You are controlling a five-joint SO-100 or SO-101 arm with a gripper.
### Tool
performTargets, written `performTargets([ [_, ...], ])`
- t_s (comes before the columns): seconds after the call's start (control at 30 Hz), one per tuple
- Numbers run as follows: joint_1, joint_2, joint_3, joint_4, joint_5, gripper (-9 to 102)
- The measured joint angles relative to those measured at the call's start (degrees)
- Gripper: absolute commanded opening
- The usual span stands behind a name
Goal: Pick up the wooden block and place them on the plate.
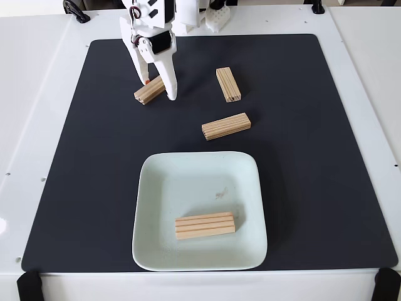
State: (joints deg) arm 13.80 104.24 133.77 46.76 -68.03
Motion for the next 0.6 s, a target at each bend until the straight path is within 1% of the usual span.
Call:
performTargets([
  [0.23,0.00,-0.26,-0.09,0.00,0.00,33],
  [0.3,0.00,-0.26,-0.09,0.00,0.00,27],
  [0.47,0.00,-0.26,-0.09,0.00,0.00,9],
  [0.6,-0.35,-0.26,-0.18,0.00,0.00,0],
])
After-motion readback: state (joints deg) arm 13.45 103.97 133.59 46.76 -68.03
